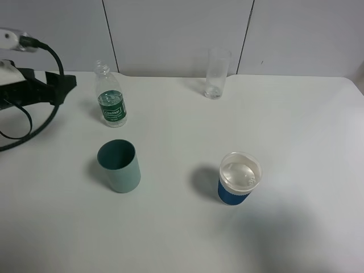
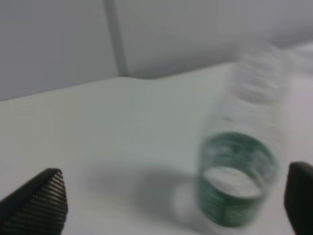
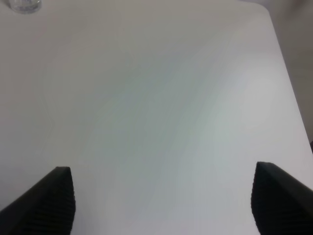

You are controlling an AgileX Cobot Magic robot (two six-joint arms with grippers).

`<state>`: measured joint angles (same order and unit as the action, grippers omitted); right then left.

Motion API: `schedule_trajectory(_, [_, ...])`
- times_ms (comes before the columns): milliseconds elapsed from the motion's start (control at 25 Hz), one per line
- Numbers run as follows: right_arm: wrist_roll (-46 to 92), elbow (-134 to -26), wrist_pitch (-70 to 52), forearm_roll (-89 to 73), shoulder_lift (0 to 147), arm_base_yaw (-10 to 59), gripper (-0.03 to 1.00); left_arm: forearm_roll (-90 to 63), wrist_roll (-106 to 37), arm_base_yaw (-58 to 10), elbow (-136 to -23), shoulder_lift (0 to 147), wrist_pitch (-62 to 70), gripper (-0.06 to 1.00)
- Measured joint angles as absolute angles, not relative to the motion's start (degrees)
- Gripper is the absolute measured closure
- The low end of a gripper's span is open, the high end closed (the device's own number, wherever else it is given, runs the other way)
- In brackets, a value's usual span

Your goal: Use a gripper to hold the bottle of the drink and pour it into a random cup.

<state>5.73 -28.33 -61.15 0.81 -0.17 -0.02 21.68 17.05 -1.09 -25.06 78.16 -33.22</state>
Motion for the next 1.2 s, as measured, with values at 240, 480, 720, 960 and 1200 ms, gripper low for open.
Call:
schedule_trajectory(240, [5.7,-28.3,-61.2,0.8,-0.2,0.0,0.23,10.3,11.5,-1.1,-26.5,66.1,-18.2,0.06])
schedule_trajectory(480, [5.7,-28.3,-61.2,0.8,-0.2,0.0,0.23,8.2,8.4,-1.1,-36.1,57.4,4.0,0.06])
schedule_trajectory(720, [5.7,-28.3,-61.2,0.8,-0.2,0.0,0.23,8.1,6.9,-1.1,-43.9,48.3,25.7,0.06])
schedule_trajectory(960, [5.7,-28.3,-61.2,0.8,-0.2,0.0,0.23,7.6,6.8,-1.1,-44.4,34.1,37.9,0.06])
schedule_trajectory(1200, [5.7,-28.3,-61.2,0.8,-0.2,0.0,0.23,7.5,6.8,-1.1,-44.4,21.1,47.1,0.06])
